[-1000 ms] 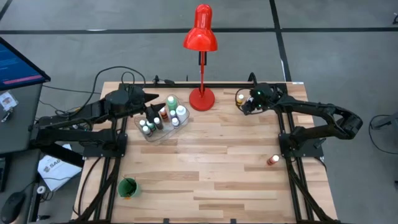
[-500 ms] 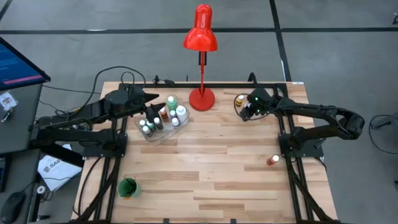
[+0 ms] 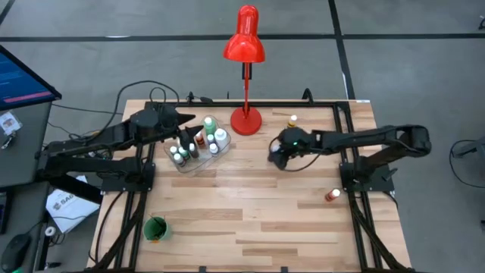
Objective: Pick & Place Paint Supplies
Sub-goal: Put the blue paint bottle into the transparent bin
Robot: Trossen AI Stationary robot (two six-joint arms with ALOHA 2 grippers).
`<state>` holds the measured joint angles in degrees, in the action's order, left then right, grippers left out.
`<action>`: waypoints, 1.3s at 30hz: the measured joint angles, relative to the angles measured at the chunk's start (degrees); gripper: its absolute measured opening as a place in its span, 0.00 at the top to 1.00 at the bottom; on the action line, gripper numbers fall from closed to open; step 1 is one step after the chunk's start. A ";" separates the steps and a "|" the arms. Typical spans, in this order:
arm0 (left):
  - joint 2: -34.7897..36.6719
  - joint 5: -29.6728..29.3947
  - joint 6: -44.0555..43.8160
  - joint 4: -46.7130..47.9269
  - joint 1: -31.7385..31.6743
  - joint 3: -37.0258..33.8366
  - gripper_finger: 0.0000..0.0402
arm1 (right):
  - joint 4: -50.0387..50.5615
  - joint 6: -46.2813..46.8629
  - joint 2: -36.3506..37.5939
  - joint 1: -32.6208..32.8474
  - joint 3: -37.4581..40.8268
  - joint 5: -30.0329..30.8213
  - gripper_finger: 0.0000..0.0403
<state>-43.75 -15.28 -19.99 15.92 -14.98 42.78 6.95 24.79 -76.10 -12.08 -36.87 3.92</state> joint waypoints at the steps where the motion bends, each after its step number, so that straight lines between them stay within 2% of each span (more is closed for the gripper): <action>1: -0.26 0.02 0.00 -0.04 0.02 0.00 0.26 | -0.21 -0.89 -1.62 1.10 -1.80 0.00 0.63; 13: -2.72 -0.07 0.00 -0.44 0.00 -0.04 0.26 | 0.44 -18.15 -22.79 8.16 -25.79 0.02 0.61; 18: -2.86 -0.09 0.00 -0.64 0.01 -0.04 0.26 | 0.44 -21.09 -30.19 9.30 -32.19 -1.08 0.62; 22: -2.86 0.13 0.03 -0.66 0.00 -0.04 0.26 | 0.51 -21.80 -34.92 10.09 -35.99 -1.11 0.59; 28: -3.03 1.88 0.07 -0.44 0.02 -0.04 0.26 | 2.71 -21.80 -38.57 10.69 -39.97 -1.14 0.57; 35: -3.03 1.86 0.17 -0.59 0.02 -0.04 0.26 | 3.79 -21.80 -38.69 10.67 -40.49 -1.14 0.58; 39: -3.03 3.49 0.20 -0.56 0.02 -0.04 0.26 | 3.61 -20.89 -37.78 10.42 -40.54 -1.18 0.51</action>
<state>-46.78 -11.79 -19.78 15.37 -14.96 42.74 10.56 3.90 -113.88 -1.66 -77.41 2.74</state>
